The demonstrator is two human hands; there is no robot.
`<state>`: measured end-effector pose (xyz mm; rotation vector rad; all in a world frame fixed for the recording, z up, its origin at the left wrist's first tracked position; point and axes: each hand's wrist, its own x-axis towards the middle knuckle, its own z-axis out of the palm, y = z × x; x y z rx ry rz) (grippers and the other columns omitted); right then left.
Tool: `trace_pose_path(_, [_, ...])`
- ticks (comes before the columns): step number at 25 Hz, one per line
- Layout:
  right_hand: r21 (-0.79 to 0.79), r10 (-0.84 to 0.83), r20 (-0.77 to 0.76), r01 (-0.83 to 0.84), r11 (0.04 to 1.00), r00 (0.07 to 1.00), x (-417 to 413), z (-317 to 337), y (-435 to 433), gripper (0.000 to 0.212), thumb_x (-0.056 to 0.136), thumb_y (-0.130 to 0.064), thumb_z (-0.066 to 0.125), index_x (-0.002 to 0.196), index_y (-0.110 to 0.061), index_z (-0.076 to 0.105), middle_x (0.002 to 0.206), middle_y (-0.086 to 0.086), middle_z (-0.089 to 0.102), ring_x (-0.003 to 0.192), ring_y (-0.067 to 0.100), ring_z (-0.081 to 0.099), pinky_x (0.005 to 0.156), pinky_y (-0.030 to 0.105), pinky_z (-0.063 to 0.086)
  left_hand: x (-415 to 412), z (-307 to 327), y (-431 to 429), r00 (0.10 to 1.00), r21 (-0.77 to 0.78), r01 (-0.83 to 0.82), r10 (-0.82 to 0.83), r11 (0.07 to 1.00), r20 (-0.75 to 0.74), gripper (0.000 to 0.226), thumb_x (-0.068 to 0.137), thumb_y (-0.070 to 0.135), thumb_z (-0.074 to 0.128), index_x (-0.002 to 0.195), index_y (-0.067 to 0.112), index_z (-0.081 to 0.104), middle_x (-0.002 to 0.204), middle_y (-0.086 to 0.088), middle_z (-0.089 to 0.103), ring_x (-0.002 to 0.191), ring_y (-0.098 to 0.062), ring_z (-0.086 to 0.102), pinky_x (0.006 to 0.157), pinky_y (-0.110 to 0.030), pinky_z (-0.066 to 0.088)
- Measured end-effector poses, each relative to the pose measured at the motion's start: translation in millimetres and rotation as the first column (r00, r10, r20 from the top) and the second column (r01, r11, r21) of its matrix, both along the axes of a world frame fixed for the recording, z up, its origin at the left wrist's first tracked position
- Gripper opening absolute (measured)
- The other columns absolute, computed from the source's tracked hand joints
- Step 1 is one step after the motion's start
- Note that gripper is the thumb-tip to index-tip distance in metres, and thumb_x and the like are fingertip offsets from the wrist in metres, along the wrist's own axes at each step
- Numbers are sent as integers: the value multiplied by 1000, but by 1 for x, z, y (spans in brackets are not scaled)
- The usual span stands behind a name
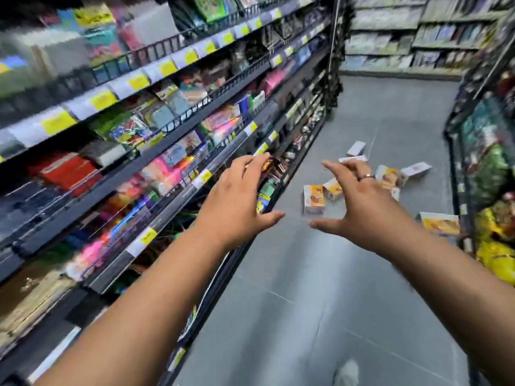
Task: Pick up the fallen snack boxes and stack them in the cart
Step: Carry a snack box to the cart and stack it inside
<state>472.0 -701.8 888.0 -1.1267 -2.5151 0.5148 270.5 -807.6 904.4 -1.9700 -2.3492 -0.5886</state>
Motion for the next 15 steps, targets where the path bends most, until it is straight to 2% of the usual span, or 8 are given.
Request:
trace_pose_path(3, [-17, -87, -20, 87, 996, 996, 32, -1, 64, 104, 63, -47, 84, 148, -32, 26, 145, 3, 26, 127, 27, 43, 105, 40, 40, 19, -12, 74, 997, 2, 59, -59, 998, 53, 98, 72, 52, 76, 150, 28, 22, 143, 2, 32, 132, -22, 37, 112, -37, 32])
trace_pose_path(7, [-37, -168, 23, 169, 985, 985, 71, -1, 145, 102, 66, -46, 83, 148, -35, 24, 144, 0, 25, 126, 23, 42, 102, 31, 36, 48, -22, 168, 989, 0, 85, -85, 996, 125, 99, 72, 50, 76, 151, 25, 22, 145, 0, 32, 133, -22, 37, 112, -38, 32])
trace_pose_path(15, [-49, -196, 33, 197, 979, 980, 94, -8, 276, 102, 66, -45, 84, 148, -35, 25, 144, 0, 26, 130, 20, 39, 103, 34, 40, 61, -36, 315, 978, -24, 117, -111, 993, 179, 98, 74, 50, 76, 152, 28, 19, 146, 3, 29, 134, -24, 37, 110, -39, 34])
